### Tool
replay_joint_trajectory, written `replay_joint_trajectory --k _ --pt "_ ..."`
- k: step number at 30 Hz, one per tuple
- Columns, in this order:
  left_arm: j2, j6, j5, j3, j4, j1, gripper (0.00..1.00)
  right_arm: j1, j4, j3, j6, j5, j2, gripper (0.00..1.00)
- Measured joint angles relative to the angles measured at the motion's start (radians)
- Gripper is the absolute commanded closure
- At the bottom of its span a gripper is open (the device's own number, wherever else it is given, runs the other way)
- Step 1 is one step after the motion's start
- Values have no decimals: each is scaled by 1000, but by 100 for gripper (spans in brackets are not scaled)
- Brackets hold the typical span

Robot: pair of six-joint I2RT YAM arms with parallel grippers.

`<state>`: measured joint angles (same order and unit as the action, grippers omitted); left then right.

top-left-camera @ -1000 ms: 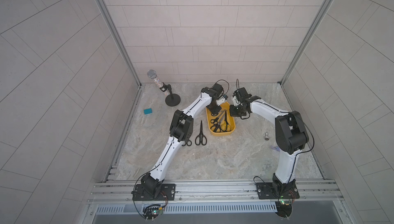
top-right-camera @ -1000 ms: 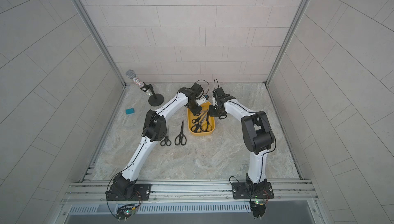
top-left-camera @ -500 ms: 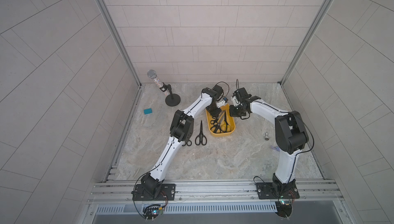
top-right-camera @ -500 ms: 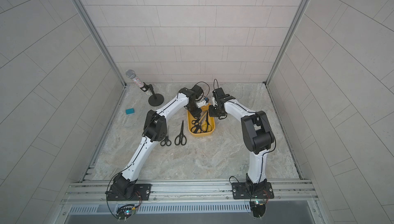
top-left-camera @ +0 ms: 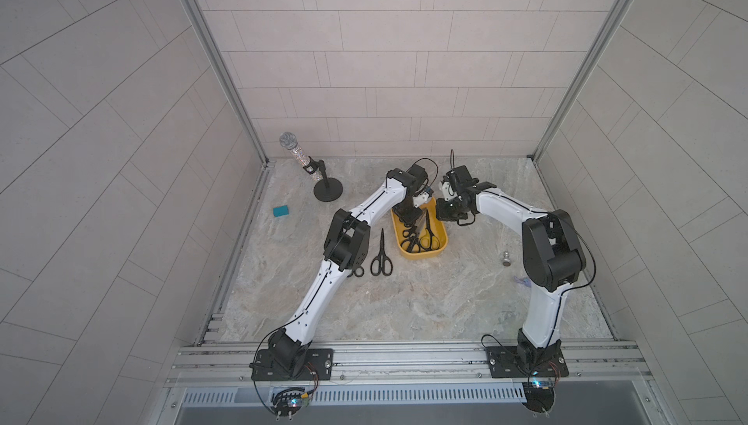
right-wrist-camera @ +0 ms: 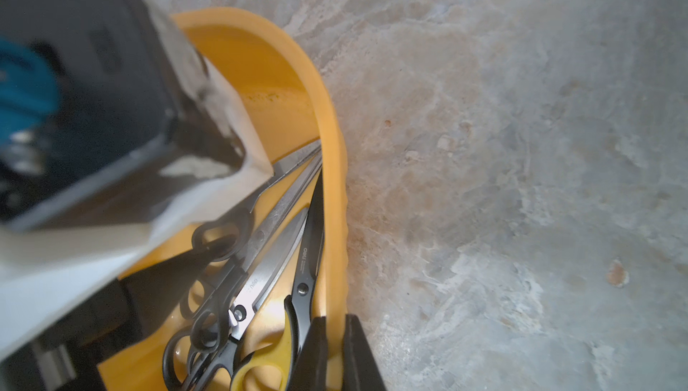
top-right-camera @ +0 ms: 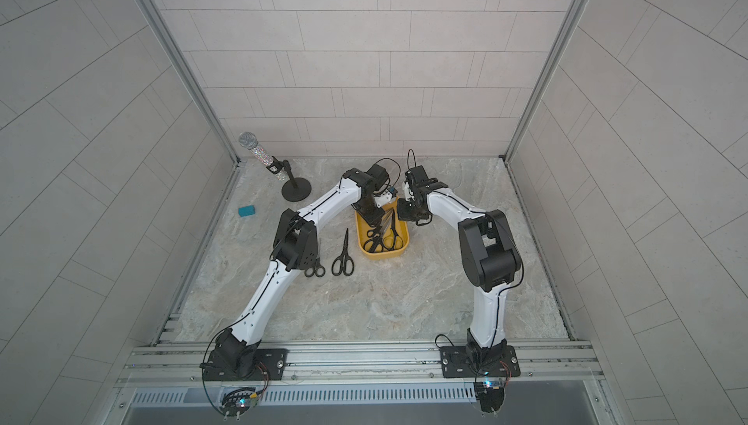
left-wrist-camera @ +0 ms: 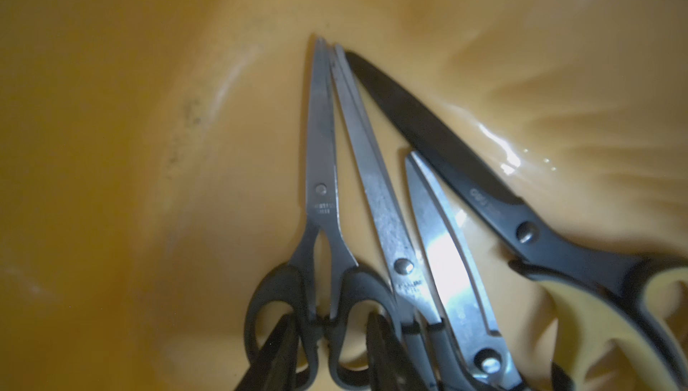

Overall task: Take the scissors out of the storage box
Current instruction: Pick up the scissors from the storage box.

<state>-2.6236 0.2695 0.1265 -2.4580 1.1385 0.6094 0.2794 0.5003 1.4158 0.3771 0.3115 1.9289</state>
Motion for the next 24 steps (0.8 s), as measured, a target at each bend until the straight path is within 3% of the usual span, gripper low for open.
replay_joint_trajectory --k 12,15,24 --pt "1 -8 -37 10 0 7 89 -1 -3 0 0 4 0 100" --pt "7 -7 -36 23 0 9 100 -1 -3 0 0 5 0 100" --pt "11 -53 -50 10 2 15 100 -1 -4 0 2 3 1 100"
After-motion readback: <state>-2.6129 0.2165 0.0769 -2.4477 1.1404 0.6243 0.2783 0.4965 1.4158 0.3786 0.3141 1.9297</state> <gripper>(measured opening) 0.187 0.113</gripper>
